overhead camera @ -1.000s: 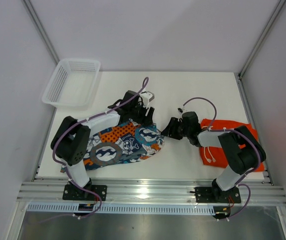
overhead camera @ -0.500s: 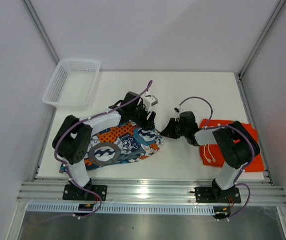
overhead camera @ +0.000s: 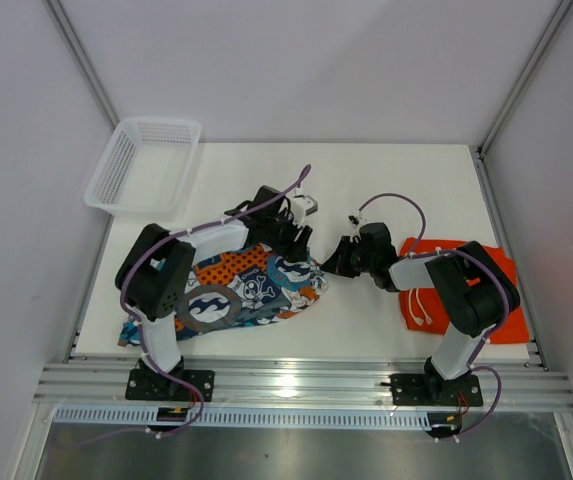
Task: Fold and stack the shorts
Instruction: Fold the shorts
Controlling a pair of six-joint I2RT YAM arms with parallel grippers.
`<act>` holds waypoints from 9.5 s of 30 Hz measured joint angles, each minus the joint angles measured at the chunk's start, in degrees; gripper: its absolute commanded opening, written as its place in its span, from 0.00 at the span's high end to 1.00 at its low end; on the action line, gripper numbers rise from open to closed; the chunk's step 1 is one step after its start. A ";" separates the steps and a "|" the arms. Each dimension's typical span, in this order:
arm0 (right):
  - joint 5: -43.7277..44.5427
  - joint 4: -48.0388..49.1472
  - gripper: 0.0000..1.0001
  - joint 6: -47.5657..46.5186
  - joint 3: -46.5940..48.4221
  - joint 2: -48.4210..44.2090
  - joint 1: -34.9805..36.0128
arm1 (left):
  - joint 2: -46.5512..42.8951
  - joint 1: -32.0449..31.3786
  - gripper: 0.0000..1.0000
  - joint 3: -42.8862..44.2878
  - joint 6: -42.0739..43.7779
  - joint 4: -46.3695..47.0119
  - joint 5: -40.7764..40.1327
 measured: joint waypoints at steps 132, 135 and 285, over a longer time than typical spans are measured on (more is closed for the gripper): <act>-3.13 -39.95 1.00 4.37 22.12 4.35 -3.91 | -18.49 -26.03 0.34 -6.62 -8.13 -0.07 -30.73; -3.85 -42.53 1.00 4.13 23.41 4.28 -3.87 | -18.51 -29.86 0.34 -10.67 -7.87 0.39 -34.80; 12.28 -68.85 1.00 -21.22 46.62 1.07 -15.39 | -36.52 2.97 0.49 -31.50 -39.60 6.29 -33.07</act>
